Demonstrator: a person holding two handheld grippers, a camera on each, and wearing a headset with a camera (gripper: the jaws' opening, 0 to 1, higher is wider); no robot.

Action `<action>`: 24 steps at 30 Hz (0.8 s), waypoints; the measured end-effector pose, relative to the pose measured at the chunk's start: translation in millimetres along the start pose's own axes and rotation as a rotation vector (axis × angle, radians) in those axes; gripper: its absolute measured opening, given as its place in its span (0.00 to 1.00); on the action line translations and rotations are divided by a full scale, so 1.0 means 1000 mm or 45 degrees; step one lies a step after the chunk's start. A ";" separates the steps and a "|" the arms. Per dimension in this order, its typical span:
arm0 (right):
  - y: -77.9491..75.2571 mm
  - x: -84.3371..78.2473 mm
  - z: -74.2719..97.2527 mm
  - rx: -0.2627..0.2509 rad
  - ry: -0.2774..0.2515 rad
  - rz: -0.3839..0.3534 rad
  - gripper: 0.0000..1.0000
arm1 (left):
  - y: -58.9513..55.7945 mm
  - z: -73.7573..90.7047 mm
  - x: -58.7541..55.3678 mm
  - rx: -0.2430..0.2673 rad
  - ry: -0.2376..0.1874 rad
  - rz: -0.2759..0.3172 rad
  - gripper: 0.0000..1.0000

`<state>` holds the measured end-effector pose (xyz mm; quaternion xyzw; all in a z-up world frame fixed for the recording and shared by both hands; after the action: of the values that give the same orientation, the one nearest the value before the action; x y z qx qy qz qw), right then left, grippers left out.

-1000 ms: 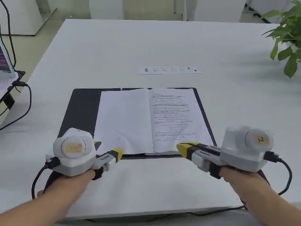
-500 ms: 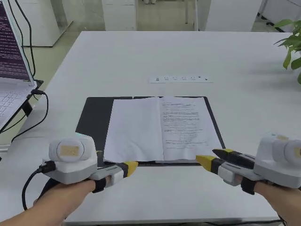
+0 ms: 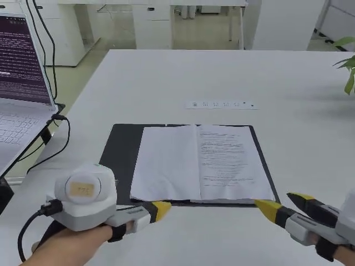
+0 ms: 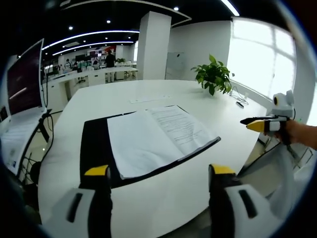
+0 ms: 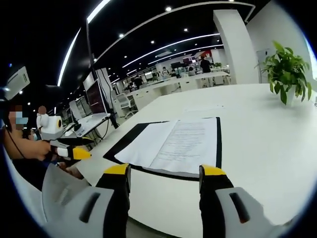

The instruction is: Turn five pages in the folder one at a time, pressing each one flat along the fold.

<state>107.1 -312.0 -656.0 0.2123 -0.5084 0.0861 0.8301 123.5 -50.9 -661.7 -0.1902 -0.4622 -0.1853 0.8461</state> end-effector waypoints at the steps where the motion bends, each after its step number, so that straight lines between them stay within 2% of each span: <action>1: -0.001 0.000 0.000 -0.009 0.000 0.006 0.57 | -0.001 0.001 0.000 0.000 -0.003 0.002 0.83; 6: -0.004 0.004 0.003 -0.030 -0.019 0.021 0.67 | -0.004 0.008 -0.001 0.017 -0.009 -0.004 0.90; 12: -0.004 0.005 0.004 -0.024 -0.020 0.040 0.78 | -0.005 0.015 -0.002 0.043 -0.019 -0.009 0.99; 18: -0.001 0.001 0.003 -0.003 -0.008 0.050 0.93 | -0.008 0.020 -0.003 0.053 -0.017 -0.019 0.99; 24: 0.001 0.000 0.004 0.013 -0.011 0.050 1.00 | -0.009 0.024 -0.004 0.056 -0.017 -0.017 0.99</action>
<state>103.9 -313.0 -654.5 0.2067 -0.5157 0.1040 0.8249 99.8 -46.6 -651.9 -0.1698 -0.4731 -0.1793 0.8457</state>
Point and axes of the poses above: the centre of the closed fingertips' face, and the gripper's own axes: z roughly backward along the fingers, y roughly to its left, x roughly out of its top, the point moved 1 cm from there along z, roughly backward along the fingers, and after that the axes turned 3 degrees about -x, right-handed, at the moved point
